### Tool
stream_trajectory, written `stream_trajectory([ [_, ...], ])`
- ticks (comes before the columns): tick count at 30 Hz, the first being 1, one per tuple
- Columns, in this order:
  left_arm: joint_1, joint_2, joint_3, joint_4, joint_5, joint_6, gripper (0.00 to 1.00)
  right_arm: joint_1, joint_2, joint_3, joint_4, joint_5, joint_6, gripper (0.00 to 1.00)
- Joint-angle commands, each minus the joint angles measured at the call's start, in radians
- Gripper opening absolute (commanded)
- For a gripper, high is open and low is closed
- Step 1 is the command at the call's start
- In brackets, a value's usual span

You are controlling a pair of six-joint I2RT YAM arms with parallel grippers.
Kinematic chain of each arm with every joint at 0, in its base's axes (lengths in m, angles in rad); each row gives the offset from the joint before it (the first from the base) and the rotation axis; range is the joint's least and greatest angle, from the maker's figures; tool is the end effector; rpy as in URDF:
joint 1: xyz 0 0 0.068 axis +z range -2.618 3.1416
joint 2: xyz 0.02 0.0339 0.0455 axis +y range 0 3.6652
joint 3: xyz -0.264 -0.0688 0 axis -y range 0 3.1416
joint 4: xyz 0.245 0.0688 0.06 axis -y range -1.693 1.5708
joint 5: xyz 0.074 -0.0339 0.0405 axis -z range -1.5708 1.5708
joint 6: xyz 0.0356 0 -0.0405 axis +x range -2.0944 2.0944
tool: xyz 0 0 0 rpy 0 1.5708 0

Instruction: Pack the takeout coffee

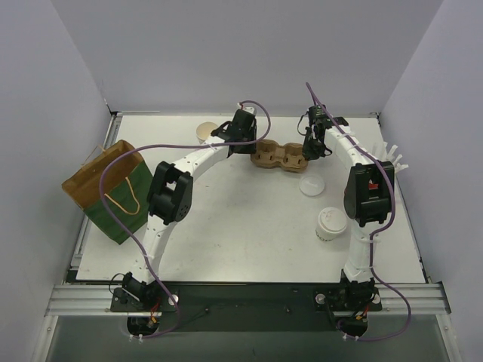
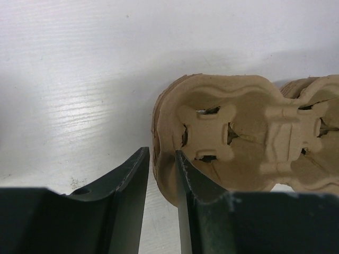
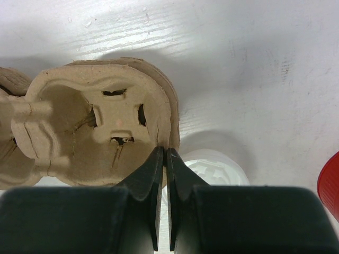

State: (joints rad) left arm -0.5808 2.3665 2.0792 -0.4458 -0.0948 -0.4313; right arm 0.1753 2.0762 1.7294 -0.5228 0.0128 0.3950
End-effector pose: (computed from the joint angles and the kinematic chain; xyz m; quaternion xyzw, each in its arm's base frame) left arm 0.4549 -0.2945 0.2131 0.0489 0.9114 -0.1591 0.3763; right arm 0.4622 0.0814 0.2339 0.1051 0.9332 0.0908 0.3313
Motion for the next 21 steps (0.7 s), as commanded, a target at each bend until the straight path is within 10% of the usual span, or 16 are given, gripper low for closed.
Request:
stream_trajectory([
  [1,0.002,0.008,0.053,-0.016,0.004,0.016,0.34,-0.010,0.030,0.010,-0.005,0.001,-0.001,0.00],
  [21,-0.005,-0.032,0.055,-0.004,0.010,0.034,0.08,-0.011,-0.016,0.029,-0.014,0.013,0.001,0.00],
])
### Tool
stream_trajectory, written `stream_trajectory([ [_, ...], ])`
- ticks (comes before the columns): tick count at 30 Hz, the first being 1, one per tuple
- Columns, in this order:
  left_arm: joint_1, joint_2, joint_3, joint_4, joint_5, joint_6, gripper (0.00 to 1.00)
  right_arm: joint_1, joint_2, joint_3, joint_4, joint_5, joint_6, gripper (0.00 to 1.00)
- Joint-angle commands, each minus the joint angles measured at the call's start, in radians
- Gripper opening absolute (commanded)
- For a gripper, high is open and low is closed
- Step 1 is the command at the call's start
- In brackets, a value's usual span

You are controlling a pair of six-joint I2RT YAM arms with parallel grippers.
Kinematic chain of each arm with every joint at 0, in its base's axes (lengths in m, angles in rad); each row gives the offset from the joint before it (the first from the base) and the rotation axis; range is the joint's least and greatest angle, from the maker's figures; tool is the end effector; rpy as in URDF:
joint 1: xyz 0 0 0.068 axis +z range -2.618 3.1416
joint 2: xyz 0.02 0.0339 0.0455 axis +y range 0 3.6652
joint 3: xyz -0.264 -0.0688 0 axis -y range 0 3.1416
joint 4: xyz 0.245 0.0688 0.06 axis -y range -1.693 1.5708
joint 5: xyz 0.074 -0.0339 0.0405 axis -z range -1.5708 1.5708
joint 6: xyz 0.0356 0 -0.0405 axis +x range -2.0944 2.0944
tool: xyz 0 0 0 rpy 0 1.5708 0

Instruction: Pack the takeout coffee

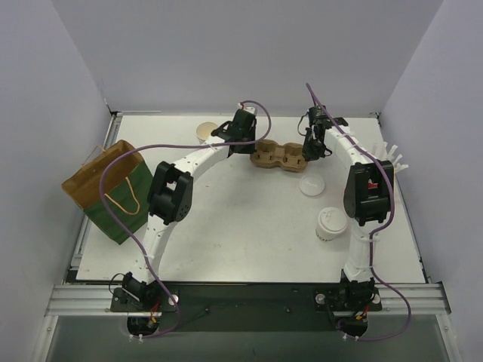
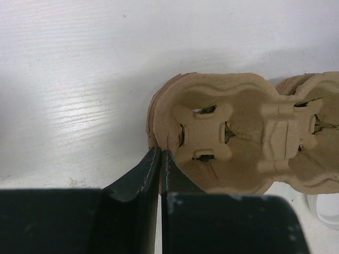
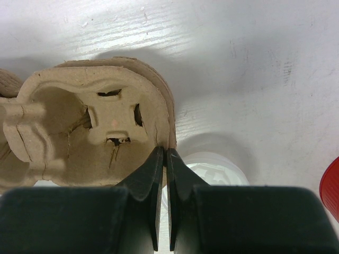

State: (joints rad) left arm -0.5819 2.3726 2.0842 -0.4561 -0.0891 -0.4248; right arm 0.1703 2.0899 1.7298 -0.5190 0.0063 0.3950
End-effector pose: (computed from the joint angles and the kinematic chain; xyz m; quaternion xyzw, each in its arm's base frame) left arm 0.4547 -0.2953 0.2108 0.0540 0.9135 -0.1577 0.3710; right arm 0.4645 0.0797 0.2281 0.1065 0.9347 0.0917 0.3264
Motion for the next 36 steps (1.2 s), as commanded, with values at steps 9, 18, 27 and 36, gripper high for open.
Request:
stream_trajectory([
  [9,-0.010,-0.061,0.051,0.004,0.008,0.029,0.03,-0.006,-0.059,0.024,-0.024,0.024,-0.004,0.00],
  [18,-0.012,-0.085,0.050,-0.004,0.003,0.032,0.00,-0.006,-0.082,0.027,-0.026,0.015,-0.002,0.00],
  [27,-0.015,-0.116,0.050,-0.012,0.003,0.032,0.00,-0.005,-0.122,0.027,-0.030,0.017,0.001,0.00],
  [36,-0.024,-0.183,0.010,-0.038,-0.020,0.026,0.00,0.011,-0.185,-0.010,-0.038,0.014,0.013,0.00],
])
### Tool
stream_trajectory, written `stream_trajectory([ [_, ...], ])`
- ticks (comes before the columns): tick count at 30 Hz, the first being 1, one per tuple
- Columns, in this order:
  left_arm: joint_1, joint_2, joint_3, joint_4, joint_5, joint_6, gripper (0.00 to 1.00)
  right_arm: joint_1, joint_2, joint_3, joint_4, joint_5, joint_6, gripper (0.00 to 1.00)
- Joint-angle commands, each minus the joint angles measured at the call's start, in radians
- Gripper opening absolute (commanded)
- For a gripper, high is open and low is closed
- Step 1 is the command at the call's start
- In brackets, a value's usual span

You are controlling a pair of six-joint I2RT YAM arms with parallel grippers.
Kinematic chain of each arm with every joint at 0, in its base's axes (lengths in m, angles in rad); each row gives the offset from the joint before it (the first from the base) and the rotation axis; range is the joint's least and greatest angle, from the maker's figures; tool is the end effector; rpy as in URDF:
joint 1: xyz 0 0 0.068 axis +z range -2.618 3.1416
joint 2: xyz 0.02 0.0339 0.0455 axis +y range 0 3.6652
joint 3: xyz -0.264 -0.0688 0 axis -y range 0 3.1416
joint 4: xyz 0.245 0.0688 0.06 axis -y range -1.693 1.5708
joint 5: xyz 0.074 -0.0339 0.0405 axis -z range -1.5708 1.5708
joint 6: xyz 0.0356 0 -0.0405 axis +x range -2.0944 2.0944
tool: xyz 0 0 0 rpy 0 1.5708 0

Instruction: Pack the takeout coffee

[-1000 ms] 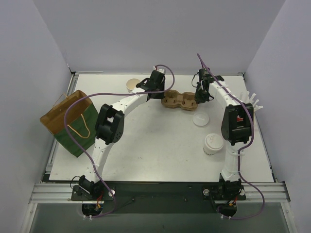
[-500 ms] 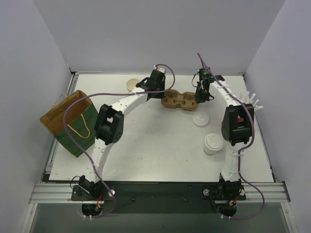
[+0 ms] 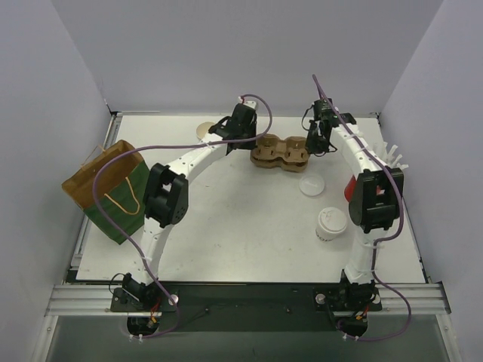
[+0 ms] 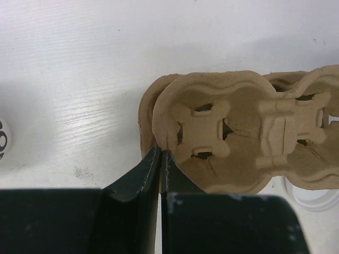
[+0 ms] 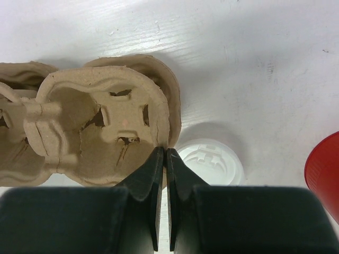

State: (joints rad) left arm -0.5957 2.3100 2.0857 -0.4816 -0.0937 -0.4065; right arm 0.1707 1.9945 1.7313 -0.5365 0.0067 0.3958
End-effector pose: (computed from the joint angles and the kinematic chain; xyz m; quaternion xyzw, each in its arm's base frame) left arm 0.4434 -0.2965 0.2416 0.0661 0.9047 -0.1638 0.3876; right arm 0.4505 0.0774 0.2697 0.1053 0.9206 0.1021 0.3619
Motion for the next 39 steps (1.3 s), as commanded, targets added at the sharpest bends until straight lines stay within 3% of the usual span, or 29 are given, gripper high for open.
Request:
stream_trajectory([
  [1,-0.012,-0.132,-0.004,-0.015,-0.020,0.006,0.00,0.012,-0.097,-0.018,-0.023,0.015,0.014,0.00],
  [9,-0.038,-0.303,-0.191,-0.015,-0.037,-0.018,0.00,0.085,-0.203,-0.122,-0.048,0.036,0.037,0.00],
  [16,-0.096,-0.556,-0.579,0.057,-0.077,-0.123,0.00,0.205,-0.345,-0.332,-0.052,0.071,0.113,0.00],
  [20,-0.157,-0.699,-0.905,0.144,-0.110,-0.239,0.00,0.243,-0.436,-0.525,-0.023,0.069,0.162,0.11],
  [23,-0.212,-0.787,-1.089,0.240,-0.120,-0.310,0.00,0.254,-0.474,-0.616,0.026,0.058,0.187,0.14],
  [25,-0.239,-0.816,-1.134,0.256,-0.141,-0.334,0.00,0.262,-0.490,-0.677,0.046,0.061,0.196,0.19],
  [27,-0.271,-0.828,-1.167,0.252,-0.156,-0.360,0.00,0.285,-0.516,-0.700,0.041,0.075,0.207,0.32],
  [28,-0.285,-0.834,-1.177,0.245,-0.164,-0.376,0.04,0.305,-0.534,-0.700,0.033,0.079,0.210,0.39],
  [33,-0.346,-0.917,-1.197,0.216,-0.218,-0.397,0.42,0.423,-0.562,-0.607,-0.087,0.224,0.277,0.45],
  [39,-0.345,-1.058,-1.187,0.148,-0.262,-0.348,0.67,0.564,-0.660,-0.647,-0.097,0.279,0.472,0.49],
])
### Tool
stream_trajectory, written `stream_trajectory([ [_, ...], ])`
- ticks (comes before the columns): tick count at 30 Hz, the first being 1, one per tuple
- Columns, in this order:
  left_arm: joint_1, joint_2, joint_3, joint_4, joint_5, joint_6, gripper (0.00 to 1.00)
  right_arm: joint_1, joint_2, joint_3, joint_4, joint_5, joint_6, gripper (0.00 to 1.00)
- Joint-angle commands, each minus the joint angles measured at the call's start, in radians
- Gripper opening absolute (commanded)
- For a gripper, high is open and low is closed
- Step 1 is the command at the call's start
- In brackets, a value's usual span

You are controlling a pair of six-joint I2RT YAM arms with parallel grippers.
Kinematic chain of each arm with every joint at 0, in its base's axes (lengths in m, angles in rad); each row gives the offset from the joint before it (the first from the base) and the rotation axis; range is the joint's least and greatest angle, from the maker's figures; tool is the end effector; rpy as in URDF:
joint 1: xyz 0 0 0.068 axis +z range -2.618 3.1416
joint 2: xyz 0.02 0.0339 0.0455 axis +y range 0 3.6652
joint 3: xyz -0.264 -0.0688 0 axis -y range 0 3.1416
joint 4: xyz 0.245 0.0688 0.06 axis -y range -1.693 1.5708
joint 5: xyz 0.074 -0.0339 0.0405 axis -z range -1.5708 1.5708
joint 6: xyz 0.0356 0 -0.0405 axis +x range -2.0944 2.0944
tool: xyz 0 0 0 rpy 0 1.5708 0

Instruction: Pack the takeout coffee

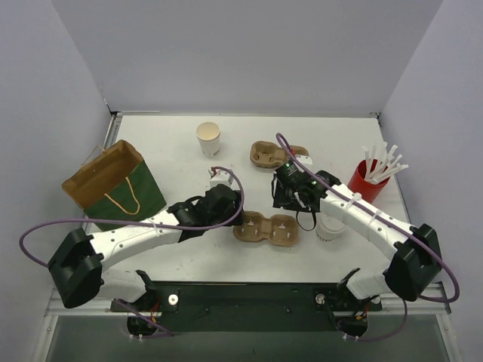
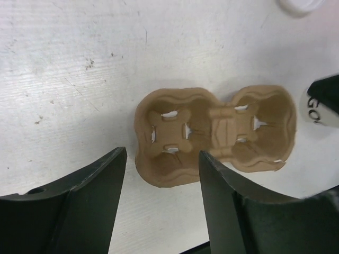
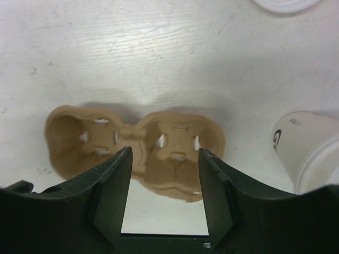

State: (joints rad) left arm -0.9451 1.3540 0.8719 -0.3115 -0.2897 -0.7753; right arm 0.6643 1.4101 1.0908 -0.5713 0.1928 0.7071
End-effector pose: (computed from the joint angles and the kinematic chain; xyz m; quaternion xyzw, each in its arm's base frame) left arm 0.1745 -0.2242 0.2338 0.0232 0.9171 -0.1970 0.3458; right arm 0.2386 0.1782 0.2695 0.0522 0.9374 0.1400 0.3144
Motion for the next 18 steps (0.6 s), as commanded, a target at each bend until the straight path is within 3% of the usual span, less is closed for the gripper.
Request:
stream_trajectory([
  [1,0.006,-0.116,0.054,-0.041,-0.080,0.053,0.69,0.092,-0.077,-0.018,-0.059,0.097,0.178,0.49],
  [7,0.052,-0.199,0.122,-0.118,-0.048,0.136,0.69,0.210,0.025,-0.016,-0.041,0.138,0.242,0.55],
  [18,0.190,-0.253,0.167,-0.140,0.099,0.185,0.69,0.242,0.194,0.035,0.005,0.080,0.220,0.57],
])
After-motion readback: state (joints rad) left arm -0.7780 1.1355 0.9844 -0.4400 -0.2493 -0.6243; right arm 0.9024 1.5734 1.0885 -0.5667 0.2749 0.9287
